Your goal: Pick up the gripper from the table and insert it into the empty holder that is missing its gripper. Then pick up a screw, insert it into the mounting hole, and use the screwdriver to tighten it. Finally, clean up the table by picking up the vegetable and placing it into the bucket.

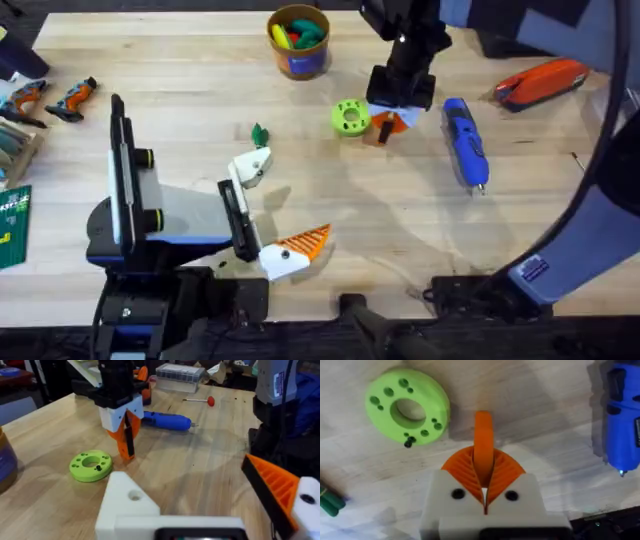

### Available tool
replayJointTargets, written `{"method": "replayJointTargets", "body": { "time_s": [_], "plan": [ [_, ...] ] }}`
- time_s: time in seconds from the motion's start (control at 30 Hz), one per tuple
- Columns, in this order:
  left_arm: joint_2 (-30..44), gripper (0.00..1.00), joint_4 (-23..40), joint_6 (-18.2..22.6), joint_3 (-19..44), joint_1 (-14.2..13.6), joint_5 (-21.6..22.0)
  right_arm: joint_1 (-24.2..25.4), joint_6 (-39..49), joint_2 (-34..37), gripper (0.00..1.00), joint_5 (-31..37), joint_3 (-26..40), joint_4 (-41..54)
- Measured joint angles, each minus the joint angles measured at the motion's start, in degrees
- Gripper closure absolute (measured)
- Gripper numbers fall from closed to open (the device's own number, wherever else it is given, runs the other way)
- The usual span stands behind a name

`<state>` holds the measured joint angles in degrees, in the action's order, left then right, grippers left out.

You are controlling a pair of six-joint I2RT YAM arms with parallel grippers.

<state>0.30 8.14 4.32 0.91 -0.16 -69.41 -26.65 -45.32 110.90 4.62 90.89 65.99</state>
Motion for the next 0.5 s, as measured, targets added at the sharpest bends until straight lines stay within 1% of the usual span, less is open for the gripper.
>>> {"method": "replayJointTargets", "body": {
  "time_s": [0.13, 0.3, 0.5],
  "plan": [
    [0.0, 0.015, 0.0, 0.0, 0.0, 0.0, 0.0, 0.1, 1.5, -3.5, 0.988, 0.0, -0.7, 0.7],
    [0.0, 0.015, 0.0, 0.0, 0.0, 0.0, 0.0, 1.2, 2.4, -13.1, 0.988, -0.2, -0.7, 0.9],
    [0.0, 0.015, 0.0, 0.0, 0.0, 0.0, 0.0, 3.9, 2.5, -22.1, 0.989, -0.2, -0.7, 1.3]
  ]
}}
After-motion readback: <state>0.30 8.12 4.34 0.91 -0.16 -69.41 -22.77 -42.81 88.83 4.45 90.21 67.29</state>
